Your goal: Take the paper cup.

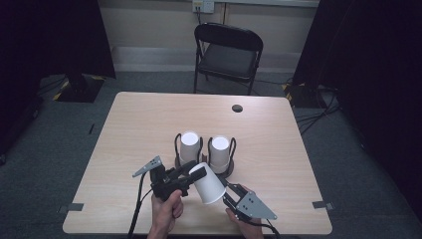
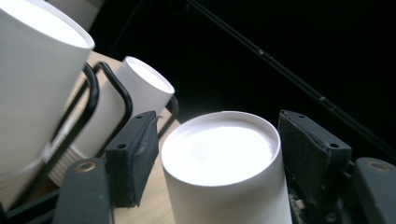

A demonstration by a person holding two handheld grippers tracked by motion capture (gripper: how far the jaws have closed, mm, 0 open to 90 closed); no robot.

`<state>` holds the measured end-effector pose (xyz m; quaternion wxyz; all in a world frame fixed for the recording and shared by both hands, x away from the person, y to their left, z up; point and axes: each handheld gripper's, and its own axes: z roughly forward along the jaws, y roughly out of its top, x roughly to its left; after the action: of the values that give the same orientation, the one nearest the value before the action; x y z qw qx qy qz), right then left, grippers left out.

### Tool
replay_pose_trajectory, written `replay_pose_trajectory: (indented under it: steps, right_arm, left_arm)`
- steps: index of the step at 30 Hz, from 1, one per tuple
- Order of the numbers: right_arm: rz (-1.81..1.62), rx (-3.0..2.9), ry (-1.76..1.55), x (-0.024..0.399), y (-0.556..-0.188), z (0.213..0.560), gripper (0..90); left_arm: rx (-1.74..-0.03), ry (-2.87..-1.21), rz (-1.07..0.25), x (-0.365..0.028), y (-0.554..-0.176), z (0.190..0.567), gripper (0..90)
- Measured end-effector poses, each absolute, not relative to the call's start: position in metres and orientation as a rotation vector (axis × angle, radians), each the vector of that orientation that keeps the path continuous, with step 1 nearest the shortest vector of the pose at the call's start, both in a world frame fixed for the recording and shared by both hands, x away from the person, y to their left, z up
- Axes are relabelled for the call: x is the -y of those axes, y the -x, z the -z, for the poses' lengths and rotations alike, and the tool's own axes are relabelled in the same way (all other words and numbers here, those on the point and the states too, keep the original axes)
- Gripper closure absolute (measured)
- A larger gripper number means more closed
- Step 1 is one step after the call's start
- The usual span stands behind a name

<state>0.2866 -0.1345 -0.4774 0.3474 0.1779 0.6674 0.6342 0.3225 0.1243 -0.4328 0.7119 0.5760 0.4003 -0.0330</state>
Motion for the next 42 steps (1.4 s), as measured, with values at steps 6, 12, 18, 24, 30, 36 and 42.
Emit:
replay_pose_trajectory:
  steps: [6,12,18,24,30,36,42]
  right_arm:
    - [-1.656,-1.769,-0.495,0.138,-0.288,0.477,84.4]
    - [-1.655,-1.798,-0.515,0.14,-0.289,0.476,84.5]
    - [-1.651,-1.853,-0.552,0.141,-0.289,0.476,84.5]
    - [-1.642,-1.897,-0.612,0.145,-0.29,0.476,84.5]
    - [-1.601,-1.952,-0.668,0.148,-0.293,0.476,84.5]
    - [-1.582,-1.993,-0.719,0.151,-0.295,0.475,84.5]
    - [-1.534,-2.049,-0.75,0.152,-0.299,0.474,84.6]
  left_arm:
    - [-0.874,-1.304,-0.017,-0.124,-0.321,0.429,28.8]
    - [-0.867,-1.315,-0.096,-0.126,-0.318,0.427,27.5]
    - [-0.871,-1.309,-0.159,-0.131,-0.318,0.425,25.3]
    - [-0.864,-1.32,-0.238,-0.134,-0.316,0.425,21.7]
    - [-0.854,-1.355,-0.335,-0.137,-0.315,0.427,20.3]
    - [-0.847,-1.398,-0.397,-0.14,-0.313,0.43,22.3]
    - [-0.823,-1.475,-0.488,-0.139,-0.312,0.433,21.1]
